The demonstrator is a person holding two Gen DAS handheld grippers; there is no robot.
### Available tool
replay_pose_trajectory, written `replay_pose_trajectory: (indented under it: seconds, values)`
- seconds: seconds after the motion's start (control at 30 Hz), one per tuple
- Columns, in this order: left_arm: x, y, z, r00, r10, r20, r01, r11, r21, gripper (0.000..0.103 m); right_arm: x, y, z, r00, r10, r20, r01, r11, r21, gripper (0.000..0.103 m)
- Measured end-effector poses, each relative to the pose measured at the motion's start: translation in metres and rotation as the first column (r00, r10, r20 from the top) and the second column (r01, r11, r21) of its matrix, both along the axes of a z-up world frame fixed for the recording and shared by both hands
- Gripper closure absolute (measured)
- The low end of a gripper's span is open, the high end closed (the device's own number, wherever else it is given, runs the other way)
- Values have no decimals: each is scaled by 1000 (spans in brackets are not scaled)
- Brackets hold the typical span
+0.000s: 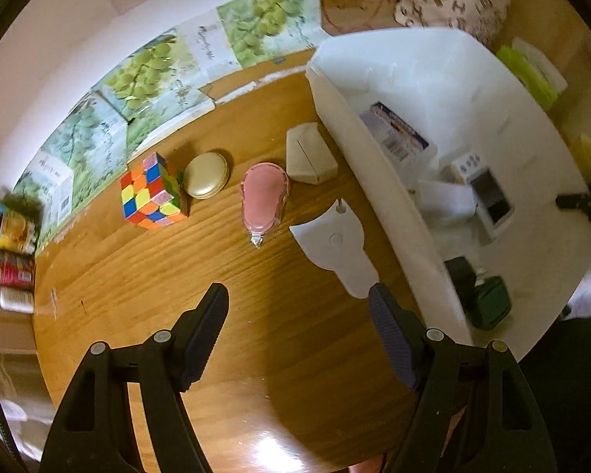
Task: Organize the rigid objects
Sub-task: 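Move the left gripper back over the desk toward the white plastic piece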
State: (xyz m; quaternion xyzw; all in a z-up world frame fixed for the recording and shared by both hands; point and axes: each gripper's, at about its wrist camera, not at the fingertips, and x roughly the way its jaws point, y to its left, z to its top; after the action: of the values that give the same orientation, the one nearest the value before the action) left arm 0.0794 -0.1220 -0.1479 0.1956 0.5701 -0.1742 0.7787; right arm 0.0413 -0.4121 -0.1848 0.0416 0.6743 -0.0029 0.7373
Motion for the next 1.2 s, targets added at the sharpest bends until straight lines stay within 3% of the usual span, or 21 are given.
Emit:
replay_pose_trajectory:
  seconds: [0.1, 0.2, 0.3, 0.47, 0.57, 0.8, 1.2]
  values:
    - [2, -1, -3, 997, -74, -5, 74, 997, -6, 26, 0, -2, 1, 1000, -20, 1, 20, 1000, 2, 90]
    - [2, -4, -5, 986, -168, 4, 168, 986, -7, 19, 0, -4, 2, 999, -39, -4, 39, 999, 3, 90]
    - [1, -8, -5, 960, -279, 7, 280, 960, -22, 13, 1, -5, 4, 998, -56, -9, 56, 998, 0, 90]
    - [-4, -19, -14, 886, -464, 7, 464, 886, 12, 9, 3, -6, 7, 996, -92, -19, 92, 996, -14, 90]
    - [-5, -22, -20, 849, -529, -14, 529, 848, 28, 9, 5, -6, 6, 993, -115, -26, 115, 993, -18, 90]
    - [2, -26, -40, 785, -618, -48, 620, 783, 57, 9, 9, -8, 8, 988, -148, -44, 147, 989, -29, 90]
    - [17, -36, -63, 742, -664, -93, 667, 745, -1, 9, 13, -6, 4, 982, -177, -65, 175, 984, -45, 90]
